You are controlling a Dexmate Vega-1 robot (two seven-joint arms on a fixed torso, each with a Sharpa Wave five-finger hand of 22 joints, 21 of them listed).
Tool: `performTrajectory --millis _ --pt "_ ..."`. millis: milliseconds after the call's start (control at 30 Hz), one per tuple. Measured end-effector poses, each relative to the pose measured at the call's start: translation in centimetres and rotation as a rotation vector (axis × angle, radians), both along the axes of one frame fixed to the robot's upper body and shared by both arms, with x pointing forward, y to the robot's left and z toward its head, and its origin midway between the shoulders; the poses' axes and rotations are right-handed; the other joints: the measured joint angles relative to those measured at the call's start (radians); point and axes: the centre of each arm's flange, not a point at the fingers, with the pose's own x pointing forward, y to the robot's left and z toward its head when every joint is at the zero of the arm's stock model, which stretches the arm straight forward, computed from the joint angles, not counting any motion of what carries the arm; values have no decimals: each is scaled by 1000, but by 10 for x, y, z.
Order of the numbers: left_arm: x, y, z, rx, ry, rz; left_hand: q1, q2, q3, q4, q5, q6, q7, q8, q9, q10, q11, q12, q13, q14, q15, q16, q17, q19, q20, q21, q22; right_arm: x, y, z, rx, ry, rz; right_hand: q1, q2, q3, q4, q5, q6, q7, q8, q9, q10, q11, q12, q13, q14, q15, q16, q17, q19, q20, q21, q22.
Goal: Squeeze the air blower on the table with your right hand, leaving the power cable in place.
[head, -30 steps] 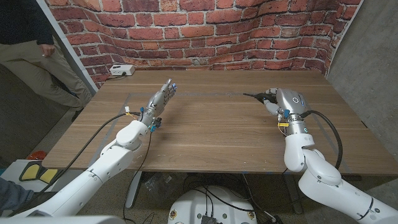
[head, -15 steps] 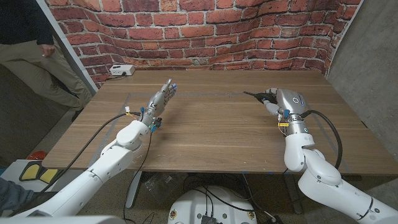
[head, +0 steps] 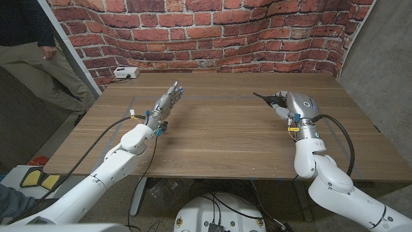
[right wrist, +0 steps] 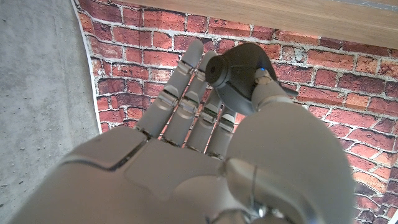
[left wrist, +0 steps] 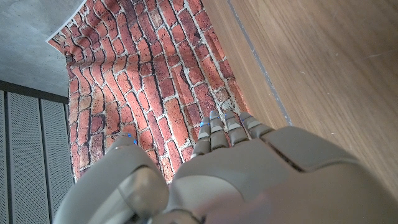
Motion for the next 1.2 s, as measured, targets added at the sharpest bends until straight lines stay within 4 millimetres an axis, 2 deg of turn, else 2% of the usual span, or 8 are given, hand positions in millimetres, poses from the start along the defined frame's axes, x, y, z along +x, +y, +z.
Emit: performTrajectory --millis 367,467,933,1200 --pt "-1 1 3 -4 -4 3 7 8 0 0 0 0 0 0 0 4 -4 0 0 0 0 0 0 0 0 0 0 0 2 2 -15 10 -2 -35 -19 -12 12 0 -23 13 -22 -4 -18 18 -17 0 -34 10 0 0 -18 4 -7 -5" --pt "-1 1 3 -5 -4 2 7 8 0 0 0 0 0 0 0 4 -3 0 0 0 0 0 0 0 0 0 0 0 2 2 -19 13 -1 -43 -22 -21 10 0 -23 13 -27 -4 -18 18 -17 0 -38 13 0 0 -24 8 -7 -5" --pt "0 2 4 -6 -10 3 -2 16 0 0 0 0 0 0 0 3 -3 0 0 0 0 0 0 0 0 0 0 1 3 4 -39 43 -4 -68 -39 -31 20 0 -23 13 -27 -4 -18 18 -20 0 -53 18 0 0 -34 13 -7 -5" --pt "0 2 4 -6 -12 2 9 6 0 0 0 0 0 0 0 3 -3 0 0 0 0 0 0 0 0 0 0 3 3 3 -43 62 1 -88 -46 -39 28 0 -23 13 -34 -5 -23 23 -20 0 -58 19 -3 0 -38 9 -15 -5"
